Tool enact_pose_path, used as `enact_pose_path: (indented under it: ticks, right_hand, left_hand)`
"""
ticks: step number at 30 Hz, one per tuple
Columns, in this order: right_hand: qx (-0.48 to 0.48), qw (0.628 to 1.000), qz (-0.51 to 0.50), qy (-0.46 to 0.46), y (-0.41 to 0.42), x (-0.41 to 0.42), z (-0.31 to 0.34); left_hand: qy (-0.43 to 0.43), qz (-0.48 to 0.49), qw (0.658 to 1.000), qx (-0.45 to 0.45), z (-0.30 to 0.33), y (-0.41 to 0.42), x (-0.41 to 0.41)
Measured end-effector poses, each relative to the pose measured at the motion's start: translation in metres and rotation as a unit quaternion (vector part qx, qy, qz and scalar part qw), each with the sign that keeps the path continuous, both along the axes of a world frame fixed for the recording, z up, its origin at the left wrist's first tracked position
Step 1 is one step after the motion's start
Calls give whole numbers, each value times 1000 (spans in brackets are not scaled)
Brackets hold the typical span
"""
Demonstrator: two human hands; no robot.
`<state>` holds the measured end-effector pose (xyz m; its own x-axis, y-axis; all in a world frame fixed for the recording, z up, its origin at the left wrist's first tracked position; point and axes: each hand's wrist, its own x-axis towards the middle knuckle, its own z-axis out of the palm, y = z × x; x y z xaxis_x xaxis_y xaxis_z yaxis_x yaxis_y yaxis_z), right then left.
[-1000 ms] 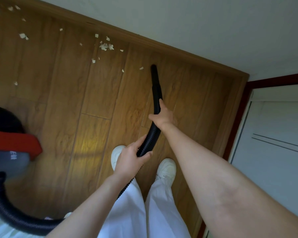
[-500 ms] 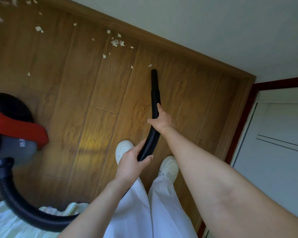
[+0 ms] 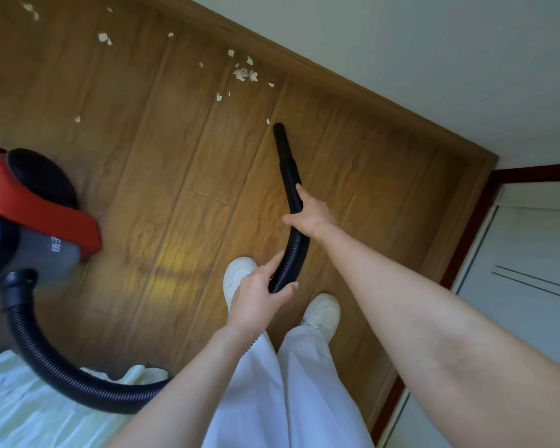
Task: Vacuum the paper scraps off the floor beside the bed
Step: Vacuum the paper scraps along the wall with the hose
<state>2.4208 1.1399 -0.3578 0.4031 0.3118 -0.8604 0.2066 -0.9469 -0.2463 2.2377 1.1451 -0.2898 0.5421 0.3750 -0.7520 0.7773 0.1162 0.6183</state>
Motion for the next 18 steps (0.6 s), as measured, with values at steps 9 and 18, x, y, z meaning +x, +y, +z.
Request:
enact_pose_path:
  ticks: [9, 18]
  right_hand:
    - [3, 1000, 23, -14, 5, -39, -12]
    - [-16, 997, -18, -68, 6, 4, -7]
  left_hand:
    - [35, 18, 999, 10, -2, -2, -33]
    - [-9, 3, 1000, 15, -15, 7, 7]
